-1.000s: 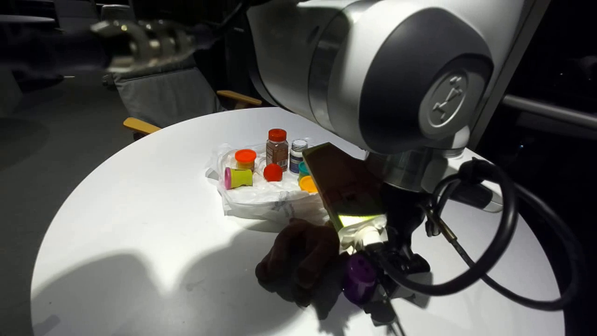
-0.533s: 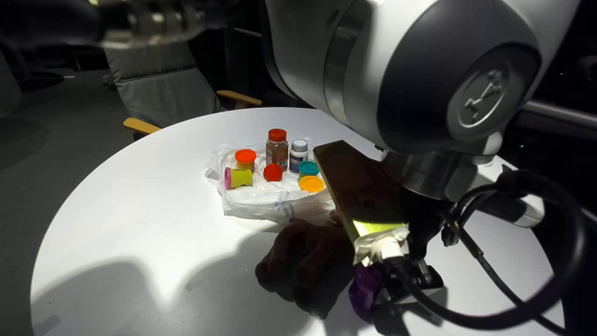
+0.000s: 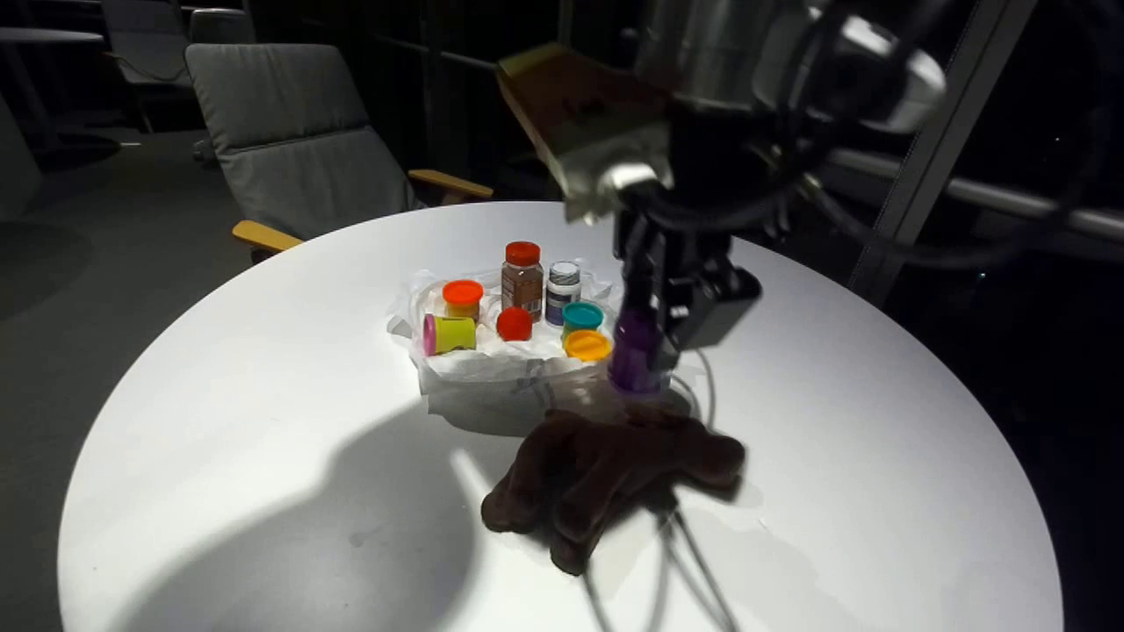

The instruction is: Pick up all the objects surrounding the white plate and arrange them on the plate

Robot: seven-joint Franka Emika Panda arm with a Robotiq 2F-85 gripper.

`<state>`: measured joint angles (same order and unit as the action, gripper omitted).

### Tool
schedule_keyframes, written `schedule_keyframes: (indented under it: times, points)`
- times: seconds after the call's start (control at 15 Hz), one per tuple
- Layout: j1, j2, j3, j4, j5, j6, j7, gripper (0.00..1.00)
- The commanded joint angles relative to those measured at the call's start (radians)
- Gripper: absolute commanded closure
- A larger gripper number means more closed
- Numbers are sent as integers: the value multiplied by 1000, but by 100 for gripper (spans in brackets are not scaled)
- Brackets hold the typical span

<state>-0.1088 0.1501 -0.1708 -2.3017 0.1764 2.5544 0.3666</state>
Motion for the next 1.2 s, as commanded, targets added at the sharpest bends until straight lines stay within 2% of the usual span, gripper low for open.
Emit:
schedule_keyframes:
  times: [0.0,0.33,0.53,0.73,0.93,1.13]
  points:
    - [82,6,72,38,-36,-23,85,74]
    - [167,196,130,151,-38,64,146,74]
    - [222,298,94,211,-79,176,199,74]
    - [287,384,22,263,-129,262,253,74]
    - [350,457,-50,308,-167,273,296,74]
    - [381,464,-76,308,-181,255,288,74]
